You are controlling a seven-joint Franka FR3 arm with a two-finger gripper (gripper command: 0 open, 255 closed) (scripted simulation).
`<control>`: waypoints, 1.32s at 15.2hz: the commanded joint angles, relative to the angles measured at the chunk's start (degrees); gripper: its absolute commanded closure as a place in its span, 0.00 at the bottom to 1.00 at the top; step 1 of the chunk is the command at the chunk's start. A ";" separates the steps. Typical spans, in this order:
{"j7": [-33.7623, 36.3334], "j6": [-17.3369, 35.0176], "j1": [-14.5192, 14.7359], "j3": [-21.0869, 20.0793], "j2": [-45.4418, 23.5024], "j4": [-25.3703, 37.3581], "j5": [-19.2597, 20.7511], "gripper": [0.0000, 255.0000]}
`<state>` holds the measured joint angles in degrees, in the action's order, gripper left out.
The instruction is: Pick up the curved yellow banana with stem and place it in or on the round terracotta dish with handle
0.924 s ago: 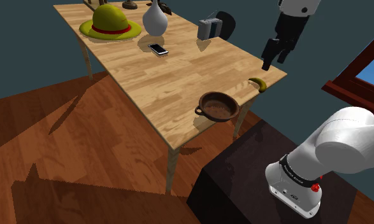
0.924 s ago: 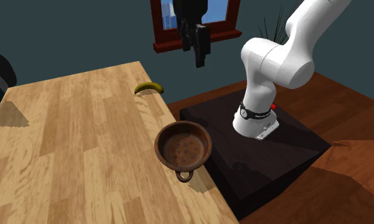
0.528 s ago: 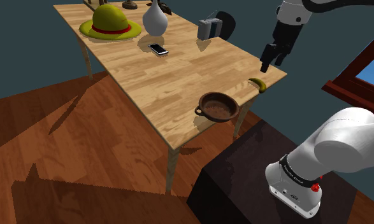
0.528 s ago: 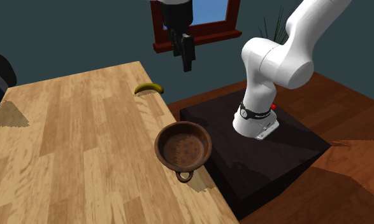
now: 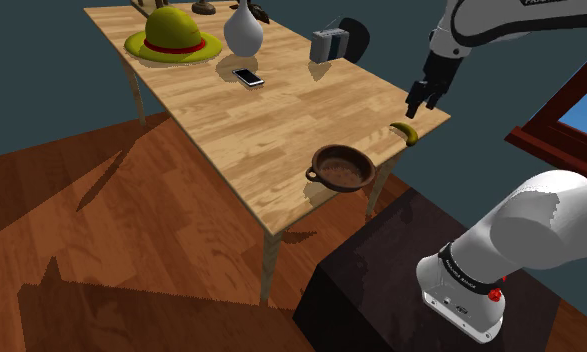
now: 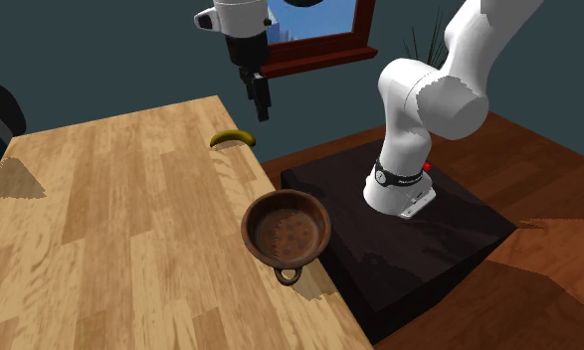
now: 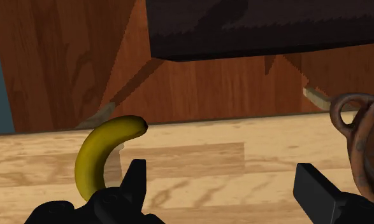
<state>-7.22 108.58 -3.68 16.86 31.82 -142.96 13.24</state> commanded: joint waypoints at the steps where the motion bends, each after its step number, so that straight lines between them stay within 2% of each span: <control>1: -1.87 3.43 -0.55 2.22 -2.99 0.29 0.63 0.00; 7: -8.42 13.11 -1.37 8.98 -13.72 3.11 0.04 0.00; 10: -12.53 17.53 -1.42 12.16 -19.95 5.50 -2.14 0.00; 13: -17.47 21.44 -1.53 14.92 -26.73 8.55 -5.97 0.00; 20: -19.44 26.62 -1.69 15.42 -30.76 7.01 -8.38 0.00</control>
<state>-26.24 134.20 -5.34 32.17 1.82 -135.65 5.32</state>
